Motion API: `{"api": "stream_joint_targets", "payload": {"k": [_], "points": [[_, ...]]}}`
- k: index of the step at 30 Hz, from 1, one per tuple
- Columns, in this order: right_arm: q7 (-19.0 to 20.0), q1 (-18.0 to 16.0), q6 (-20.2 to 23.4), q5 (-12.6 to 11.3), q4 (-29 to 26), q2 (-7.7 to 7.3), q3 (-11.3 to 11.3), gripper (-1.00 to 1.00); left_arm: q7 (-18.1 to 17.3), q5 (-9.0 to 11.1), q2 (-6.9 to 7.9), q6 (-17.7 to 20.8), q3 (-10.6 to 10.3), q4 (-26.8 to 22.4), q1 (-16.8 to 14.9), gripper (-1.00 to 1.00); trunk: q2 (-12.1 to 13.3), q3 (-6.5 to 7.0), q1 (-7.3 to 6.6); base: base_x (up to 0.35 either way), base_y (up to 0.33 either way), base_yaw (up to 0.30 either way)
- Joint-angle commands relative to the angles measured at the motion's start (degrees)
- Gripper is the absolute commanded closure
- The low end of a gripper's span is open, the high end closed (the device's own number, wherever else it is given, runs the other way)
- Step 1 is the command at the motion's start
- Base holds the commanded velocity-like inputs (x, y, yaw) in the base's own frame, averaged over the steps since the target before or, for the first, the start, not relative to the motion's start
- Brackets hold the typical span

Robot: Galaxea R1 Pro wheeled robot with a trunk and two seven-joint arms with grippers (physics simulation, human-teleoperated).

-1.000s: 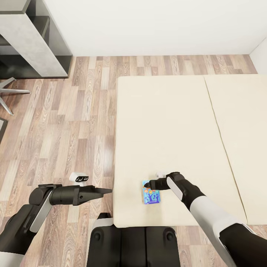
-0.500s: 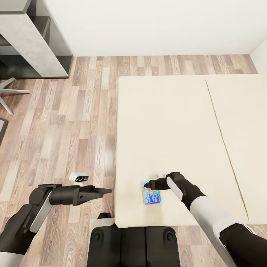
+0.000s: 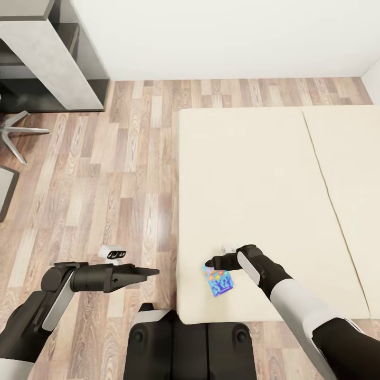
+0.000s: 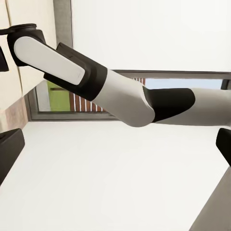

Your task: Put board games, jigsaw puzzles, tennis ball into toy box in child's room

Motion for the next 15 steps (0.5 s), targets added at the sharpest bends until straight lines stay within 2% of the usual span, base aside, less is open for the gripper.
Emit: {"api": "stream_joint_targets", "payload": {"k": [1,10,15], "points": [[0.3,0.0,0.2,0.3,0.0,-0.05,0.2,-1.0,-0.1,0.2,0.04,0.6,-0.1,0.0,0.0,-1.0,-0.1,-0.06,0.03,0.0,0.064,0.0],[0.3,0.0,0.2,0.3,0.0,-0.07,0.2,-1.0,-0.1,0.2,0.06,0.6,-0.1,0.0,0.0,-1.0,-0.1,-0.06,0.03,0.0,0.135,0.0],[0.2,0.0,0.6,0.3,0.3,-0.13,0.2,-1.0,-0.1,0.2,0.02,0.6,-0.1,0.0,-0.1,-1.0,-0.1,-0.06,0.03,0.0,0.049,0.0]]}}
